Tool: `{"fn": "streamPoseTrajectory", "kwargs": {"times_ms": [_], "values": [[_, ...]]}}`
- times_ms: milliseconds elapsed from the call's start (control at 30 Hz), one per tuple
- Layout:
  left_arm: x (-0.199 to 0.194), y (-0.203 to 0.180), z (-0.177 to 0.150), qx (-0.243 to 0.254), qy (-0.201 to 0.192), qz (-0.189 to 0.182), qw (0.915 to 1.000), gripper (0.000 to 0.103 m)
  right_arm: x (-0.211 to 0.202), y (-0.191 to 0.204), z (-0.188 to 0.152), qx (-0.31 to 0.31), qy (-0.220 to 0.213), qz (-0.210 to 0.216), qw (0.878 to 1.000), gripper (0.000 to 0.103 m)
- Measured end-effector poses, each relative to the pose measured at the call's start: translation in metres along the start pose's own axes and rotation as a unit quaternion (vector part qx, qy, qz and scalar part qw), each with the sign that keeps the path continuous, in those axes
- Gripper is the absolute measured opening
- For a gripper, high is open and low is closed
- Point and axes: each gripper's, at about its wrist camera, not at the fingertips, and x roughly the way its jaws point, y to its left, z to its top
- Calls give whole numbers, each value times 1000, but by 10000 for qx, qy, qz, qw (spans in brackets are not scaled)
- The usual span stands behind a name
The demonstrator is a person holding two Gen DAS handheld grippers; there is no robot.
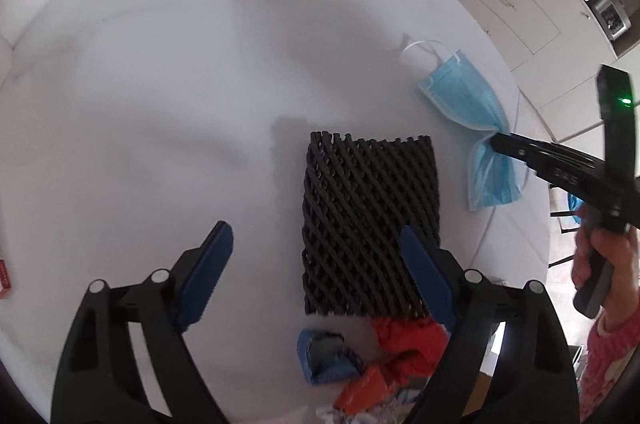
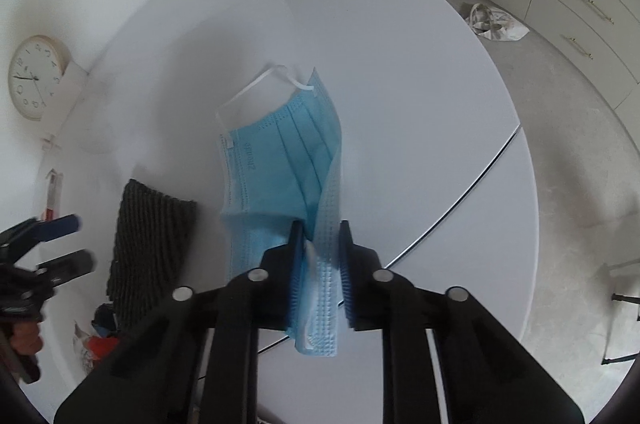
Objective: Collect trash
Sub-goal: 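Grasp the blue face mask with the right tool while the left tool grasps the black mesh sleeve, then drop the mask into the white bin with the right tool while the left tool drops the mesh sleeve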
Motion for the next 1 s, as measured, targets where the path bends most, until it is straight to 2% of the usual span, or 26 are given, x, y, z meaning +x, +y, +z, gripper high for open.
{"fn": "streamPoseTrajectory", "kwargs": {"times_ms": [67,233,300,433,667,733,800,1000], "values": [[6,-1,1,-22,-4,9,10000,79,-6,-2,-2,23,-74,70,9999,16],[18,2,5,-252,97,-155,9995,64,-26,-9,-2,120,-258,246,9993,15],[22,3,6,-312,119,-182,9993,62,-34,-14,-2,157,-342,296,9989,15],[27,0,4,-272,140,-212,9993,45,-42,-23,-2,248,-457,365,9980,15],[28,-5,2,-101,94,-161,9998,33,-54,-34,-10,330,-537,363,9974,15],[22,-3,-1,-108,83,-156,9998,21,-59,-37,-15,373,-560,379,9970,15],[17,-3,-2,-80,32,-92,9999,14,-65,-38,-20,384,-606,382,9967,15],[-9,-8,-4,11,-240,-33,9997,12,-103,-54,-46,373,-818,334,9954,15]]}}
